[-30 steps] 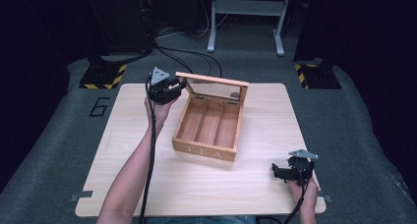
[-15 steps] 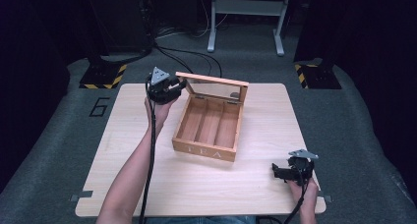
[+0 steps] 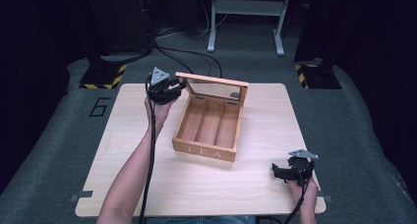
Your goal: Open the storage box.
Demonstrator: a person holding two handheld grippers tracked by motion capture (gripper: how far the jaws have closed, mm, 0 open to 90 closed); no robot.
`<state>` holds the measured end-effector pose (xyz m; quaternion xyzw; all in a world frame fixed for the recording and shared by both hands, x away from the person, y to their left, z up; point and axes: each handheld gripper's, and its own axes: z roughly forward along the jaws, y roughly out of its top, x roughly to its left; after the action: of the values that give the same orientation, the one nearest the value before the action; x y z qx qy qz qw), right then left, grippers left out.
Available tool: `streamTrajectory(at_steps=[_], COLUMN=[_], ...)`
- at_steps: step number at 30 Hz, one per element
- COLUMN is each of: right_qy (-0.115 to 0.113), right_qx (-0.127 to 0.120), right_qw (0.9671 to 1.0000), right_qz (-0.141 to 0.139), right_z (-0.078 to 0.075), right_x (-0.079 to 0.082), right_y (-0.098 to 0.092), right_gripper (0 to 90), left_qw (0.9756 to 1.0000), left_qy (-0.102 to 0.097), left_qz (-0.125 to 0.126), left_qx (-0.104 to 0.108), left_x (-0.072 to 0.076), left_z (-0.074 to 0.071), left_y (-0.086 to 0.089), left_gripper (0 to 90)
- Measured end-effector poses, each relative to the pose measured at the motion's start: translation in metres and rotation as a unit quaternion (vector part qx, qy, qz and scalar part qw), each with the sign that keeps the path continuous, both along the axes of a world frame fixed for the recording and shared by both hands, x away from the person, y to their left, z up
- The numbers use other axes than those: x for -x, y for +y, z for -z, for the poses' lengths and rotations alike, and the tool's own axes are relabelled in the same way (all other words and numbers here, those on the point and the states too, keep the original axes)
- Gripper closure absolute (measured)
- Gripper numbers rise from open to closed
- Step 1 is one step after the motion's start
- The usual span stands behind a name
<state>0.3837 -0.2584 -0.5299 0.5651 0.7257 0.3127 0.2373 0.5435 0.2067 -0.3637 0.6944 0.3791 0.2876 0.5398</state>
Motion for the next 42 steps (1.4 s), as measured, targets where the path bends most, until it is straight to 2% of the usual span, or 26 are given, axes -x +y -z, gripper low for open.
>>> streamTrajectory(at_steps=[42], right_qy=[0.000], right_qx=[0.000], right_qw=[1.0000], right_qz=[0.000], right_z=[-0.0001], right_x=[0.0000], right_y=[0.0000], right_gripper=[0.0], left_qw=[1.0000], left_qy=[-0.002], left_qz=[0.001], left_qx=[-0.003], left_x=[0.0005], left_z=[0.0005], left_y=[0.0007], left_gripper=[63.5])
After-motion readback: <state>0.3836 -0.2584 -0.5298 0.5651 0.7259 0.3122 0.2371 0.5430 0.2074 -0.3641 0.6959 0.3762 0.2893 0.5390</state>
